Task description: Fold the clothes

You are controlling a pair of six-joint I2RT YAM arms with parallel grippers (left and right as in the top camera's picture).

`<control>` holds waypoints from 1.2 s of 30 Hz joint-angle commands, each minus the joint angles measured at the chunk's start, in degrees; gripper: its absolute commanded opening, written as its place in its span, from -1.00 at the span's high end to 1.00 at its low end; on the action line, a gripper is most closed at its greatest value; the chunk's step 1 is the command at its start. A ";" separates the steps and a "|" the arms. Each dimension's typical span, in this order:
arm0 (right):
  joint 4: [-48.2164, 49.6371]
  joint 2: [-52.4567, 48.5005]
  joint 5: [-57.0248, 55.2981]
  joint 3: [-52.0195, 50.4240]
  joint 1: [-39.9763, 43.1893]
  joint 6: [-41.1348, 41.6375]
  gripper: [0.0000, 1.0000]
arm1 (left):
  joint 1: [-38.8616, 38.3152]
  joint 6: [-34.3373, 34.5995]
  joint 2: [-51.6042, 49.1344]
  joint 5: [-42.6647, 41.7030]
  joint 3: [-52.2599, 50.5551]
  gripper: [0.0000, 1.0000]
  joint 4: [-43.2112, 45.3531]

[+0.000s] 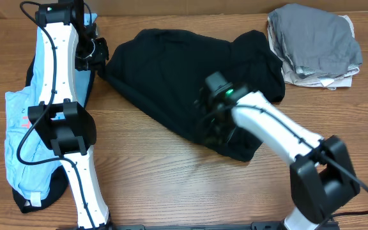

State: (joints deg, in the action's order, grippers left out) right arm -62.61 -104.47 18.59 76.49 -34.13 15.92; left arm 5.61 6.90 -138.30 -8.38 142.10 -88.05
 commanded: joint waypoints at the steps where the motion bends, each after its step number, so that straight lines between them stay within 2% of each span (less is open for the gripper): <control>1: -1.84 1.22 2.14 0.37 -9.46 4.15 0.37 | -0.13 -0.90 1.79 -0.24 0.09 0.92 0.11; 3: -2.73 1.22 2.08 0.37 -14.21 6.73 -0.10 | -0.13 -0.90 1.79 -0.22 0.09 0.92 0.11; 4: -3.19 1.22 1.99 0.37 -16.28 8.00 -0.17 | -0.11 -0.90 1.79 -0.22 0.09 0.91 0.11; 8: -4.96 1.25 -0.52 0.39 -18.82 12.20 -0.18 | -0.13 -0.90 1.79 -0.24 0.09 0.92 0.24; 13: -4.15 1.33 -5.03 0.42 -13.64 12.13 -0.18 | -0.13 -0.90 1.79 -0.24 0.09 0.92 0.70; 18: 1.97 1.27 -9.11 0.39 -3.96 6.73 -0.18 | -0.13 -0.90 1.79 -0.24 0.09 0.92 0.94; 24: 4.85 0.11 -9.18 0.11 0.26 3.45 -0.13 | -0.13 -0.90 1.79 -0.24 0.09 0.92 0.94; 36: 3.69 -0.39 -13.44 -11.26 3.63 9.16 -0.20 | -0.13 -0.90 1.79 -0.22 0.09 0.92 1.27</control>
State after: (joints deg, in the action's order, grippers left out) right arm -59.53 -104.51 6.44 67.42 -31.88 22.96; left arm 5.61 6.90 -138.30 -8.38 142.10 -87.13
